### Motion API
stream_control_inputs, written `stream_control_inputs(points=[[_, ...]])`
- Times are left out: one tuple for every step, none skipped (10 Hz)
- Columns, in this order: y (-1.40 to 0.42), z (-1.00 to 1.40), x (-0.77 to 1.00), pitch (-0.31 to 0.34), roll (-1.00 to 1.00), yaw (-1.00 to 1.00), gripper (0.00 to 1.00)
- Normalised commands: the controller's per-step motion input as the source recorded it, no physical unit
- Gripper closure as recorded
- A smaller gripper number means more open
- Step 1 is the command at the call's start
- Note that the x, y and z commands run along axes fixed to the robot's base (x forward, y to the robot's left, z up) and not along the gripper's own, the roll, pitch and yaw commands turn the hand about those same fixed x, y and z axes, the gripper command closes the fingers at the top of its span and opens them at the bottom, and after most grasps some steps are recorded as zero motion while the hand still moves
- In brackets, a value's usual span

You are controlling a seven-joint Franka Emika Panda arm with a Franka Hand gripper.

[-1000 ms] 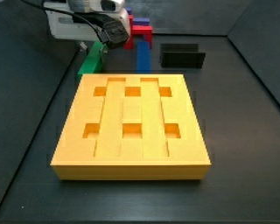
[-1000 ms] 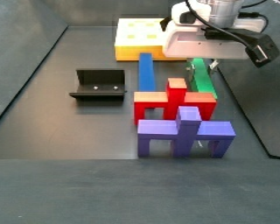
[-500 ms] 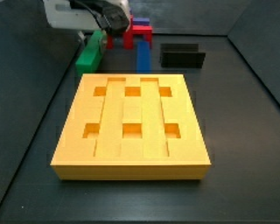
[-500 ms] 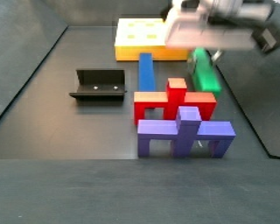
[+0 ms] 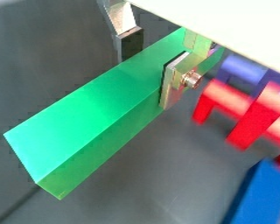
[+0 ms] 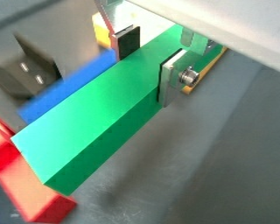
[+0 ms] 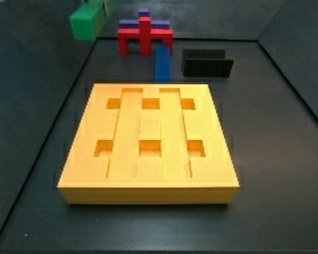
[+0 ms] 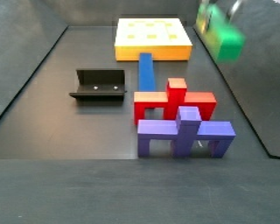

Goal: Pick up the green object. Move up. Move to above the board. Insert the green object.
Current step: Move to above the board.

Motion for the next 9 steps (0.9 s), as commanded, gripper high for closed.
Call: stream_control_inputs(points=[[0.00,1.40,0.02,0.042,-0.01,-0.01,1.00],[-0.01,1.40,0.03,0.076,-0.01,-0.01,1.00],[0.00,1.40,0.03,0.078,-0.01,0.00,1.00],[-0.01,0.82,0.02,0.068,-0.02,-0.01,1.00],[-0.01,0.34,0.03,0.060,-0.02,0.00,1.00],[-1.40,0.25,0.82,0.200,-0.04,0.12,1.00],[-1.40,0.23,0.82,0.210,-0.01,0.12,1.00],[-1.40,0.21,0.88,0.276,0.05,0.09,1.00],[-1.40,0.23,0.91,0.267,-0.02,0.04,1.00]])
